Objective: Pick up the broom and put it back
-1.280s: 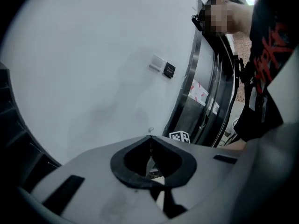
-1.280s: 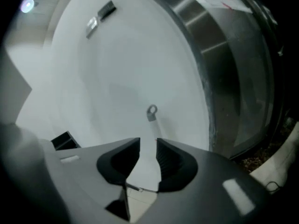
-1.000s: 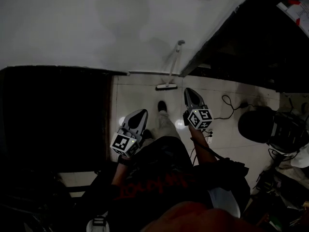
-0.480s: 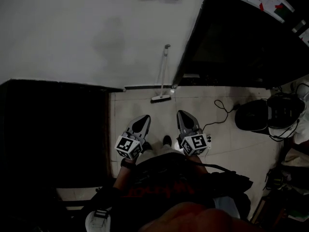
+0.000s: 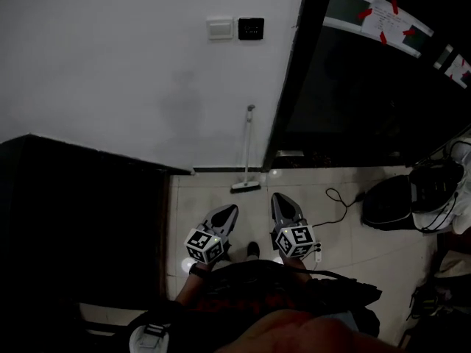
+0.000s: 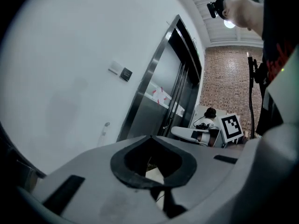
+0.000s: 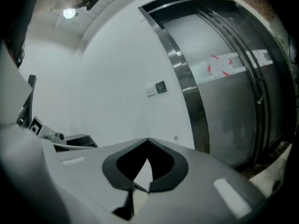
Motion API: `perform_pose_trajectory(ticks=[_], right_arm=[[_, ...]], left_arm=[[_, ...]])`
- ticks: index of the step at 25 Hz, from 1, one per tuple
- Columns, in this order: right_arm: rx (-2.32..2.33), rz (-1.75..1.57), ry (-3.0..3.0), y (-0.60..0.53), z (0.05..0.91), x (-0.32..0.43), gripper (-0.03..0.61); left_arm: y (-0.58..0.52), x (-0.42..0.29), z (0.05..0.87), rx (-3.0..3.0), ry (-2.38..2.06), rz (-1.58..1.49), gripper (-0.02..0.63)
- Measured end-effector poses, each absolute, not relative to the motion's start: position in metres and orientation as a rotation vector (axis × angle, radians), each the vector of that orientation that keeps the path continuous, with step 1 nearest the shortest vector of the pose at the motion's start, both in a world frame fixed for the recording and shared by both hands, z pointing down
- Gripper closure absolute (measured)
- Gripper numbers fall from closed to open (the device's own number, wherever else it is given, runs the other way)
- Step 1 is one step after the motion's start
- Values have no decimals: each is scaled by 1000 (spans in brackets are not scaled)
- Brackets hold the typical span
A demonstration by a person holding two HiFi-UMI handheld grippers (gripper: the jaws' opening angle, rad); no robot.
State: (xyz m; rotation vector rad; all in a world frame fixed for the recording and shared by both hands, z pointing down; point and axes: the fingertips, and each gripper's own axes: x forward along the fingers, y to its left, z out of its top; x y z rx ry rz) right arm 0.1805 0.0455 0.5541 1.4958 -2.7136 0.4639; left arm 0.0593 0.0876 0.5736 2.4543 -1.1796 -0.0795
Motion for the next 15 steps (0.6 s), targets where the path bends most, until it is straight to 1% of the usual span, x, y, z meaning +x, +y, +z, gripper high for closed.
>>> perform_pose_trajectory(ticks=[6,11,15], right_arm=[[1492,514,-2680,32,552,204,578],[1478,519,-2675,22,552,174,578],[1463,475,-2672,-2,537,159,578]], left_arm=[[69,75,560,2445,-1178,-82,609],[65,56,547,2459,-1172,-119,609],[49,60,531,2521,-1133,-108,609]])
